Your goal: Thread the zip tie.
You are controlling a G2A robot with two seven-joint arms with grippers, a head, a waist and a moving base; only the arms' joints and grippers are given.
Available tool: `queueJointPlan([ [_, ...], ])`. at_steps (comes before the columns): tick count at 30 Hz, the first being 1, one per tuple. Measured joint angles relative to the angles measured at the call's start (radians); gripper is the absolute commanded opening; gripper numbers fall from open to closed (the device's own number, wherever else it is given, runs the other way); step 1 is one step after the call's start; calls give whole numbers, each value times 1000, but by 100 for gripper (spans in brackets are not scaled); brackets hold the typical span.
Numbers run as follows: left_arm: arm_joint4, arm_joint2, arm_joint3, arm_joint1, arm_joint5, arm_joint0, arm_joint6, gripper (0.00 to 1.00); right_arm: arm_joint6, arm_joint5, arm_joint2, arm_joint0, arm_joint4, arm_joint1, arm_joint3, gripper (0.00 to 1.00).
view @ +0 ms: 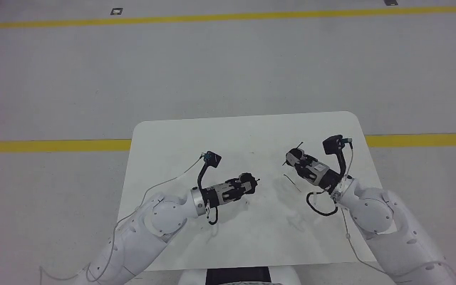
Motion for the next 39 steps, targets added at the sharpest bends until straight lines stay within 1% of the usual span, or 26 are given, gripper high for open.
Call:
queueJointPlan([
  [2,0,0,0,0,0,0,0,0,-18,5,-6,-2,-8,-2,1,0],
  [6,0,0,0,0,0,0,0,0,-138,23,-39,-24,-111,-13,-1,0],
  [8,0,0,0,0,0,0,0,0,-194,25,-55,-37,-138,-19,0,0],
  [12,0,0,0,0,0,0,0,0,-306,15,-85,-59,-172,-30,6,0],
  [14,0,0,0,0,0,0,0,0,-343,3,-96,-65,-180,-35,11,0],
  [16,0,0,0,0,0,0,0,0,-358,-1,-105,-66,-194,-38,13,0],
  [18,0,0,0,0,0,0,0,0,-353,1,-119,-67,-204,-41,15,0],
  [28,0,0,0,0,0,0,0,0,-351,2,-120,-66,-202,-41,16,0],
  [31,-4,3,0,-2,9,3,20,0,-379,0,-129,-71,-213,-43,-8,0],
  [35,-33,4,10,-6,21,6,51,0,-436,0,-154,-93,-298,-39,-45,0],
  [39,-44,10,25,-11,35,-3,69,0,-469,0,-189,-96,-336,-32,-48,0],
])
